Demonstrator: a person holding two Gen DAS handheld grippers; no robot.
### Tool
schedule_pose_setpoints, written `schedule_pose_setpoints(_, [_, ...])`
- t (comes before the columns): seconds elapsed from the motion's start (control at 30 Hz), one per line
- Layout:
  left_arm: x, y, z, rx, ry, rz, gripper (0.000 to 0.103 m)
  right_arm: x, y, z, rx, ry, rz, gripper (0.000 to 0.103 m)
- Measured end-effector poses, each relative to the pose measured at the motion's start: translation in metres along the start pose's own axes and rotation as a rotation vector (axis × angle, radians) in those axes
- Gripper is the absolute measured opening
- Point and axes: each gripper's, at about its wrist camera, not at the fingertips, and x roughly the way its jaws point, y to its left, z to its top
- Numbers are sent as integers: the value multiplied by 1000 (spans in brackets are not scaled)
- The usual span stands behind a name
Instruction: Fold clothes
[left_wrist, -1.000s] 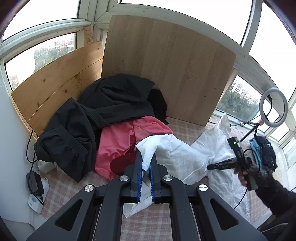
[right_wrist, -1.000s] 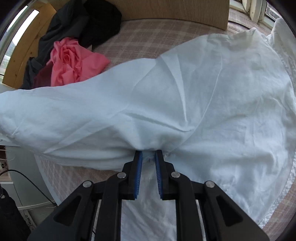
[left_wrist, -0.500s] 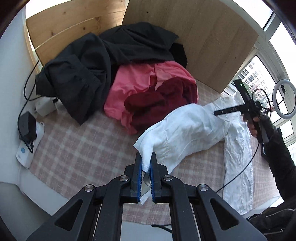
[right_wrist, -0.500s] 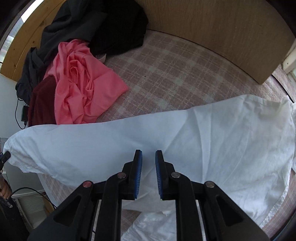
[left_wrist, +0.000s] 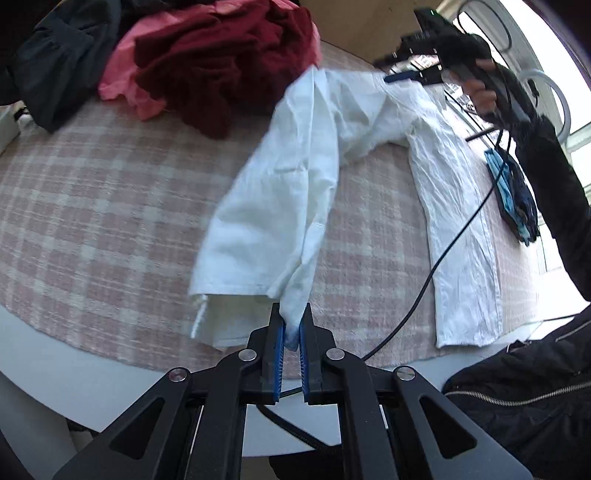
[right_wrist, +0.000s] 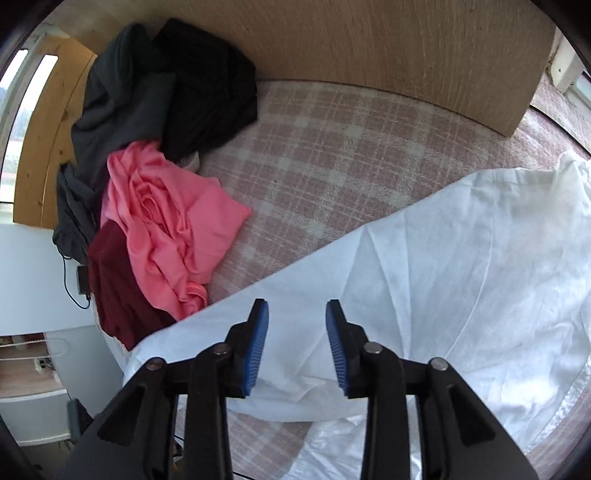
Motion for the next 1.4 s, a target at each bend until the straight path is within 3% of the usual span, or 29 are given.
schedule_pose_setpoints(0.17, [41, -26, -17, 92, 128, -56, 6, -4, 15, 15, 17, -10, -92, 38])
schedule_pose_setpoints(0.23, [43, -31, -17, 123, 122, -63, 6, 1, 12, -3, 12, 7, -130, 38])
schedule_pose_setpoints(0.33, [46, -33, -16, 142, 116, -78, 6, 7, 13, -3, 20, 30, -176, 38])
schedule_pose_setpoints(0.5, [37, -24, -12, 131, 82, -64, 6, 11, 22, -5, 48, 67, -159, 38])
schedule_pose_setpoints(0.63, [15, -4, -4, 90, 16, -2, 6, 8, 57, -7, -154, 54, -315, 38])
schedule_pose_setpoints(0.8, [-10, 19, 4, 53, -38, 35, 6, -19, 44, 13, -165, 4, -301, 38])
schedule_pose_setpoints(0.9, [0, 18, -1, 53, 1, 27, 6, -8, 38, 28, -173, 47, -310, 37])
schedule_pose_setpoints(0.97, [12, 12, -6, 72, 41, 14, 6, 8, 38, 31, -170, 105, -271, 37])
schedule_pose_setpoints(1.1, [22, 5, -20, 103, 104, -7, 6, 32, 30, 29, -147, 164, -240, 37])
schedule_pose_setpoints(1.2, [30, 3, -22, 117, 130, 12, 6, 35, 20, 27, -144, 172, -277, 37])
schedule_pose_setpoints(1.4, [18, 13, -17, 109, 108, 45, 6, 27, -6, 0, -106, 237, -326, 37])
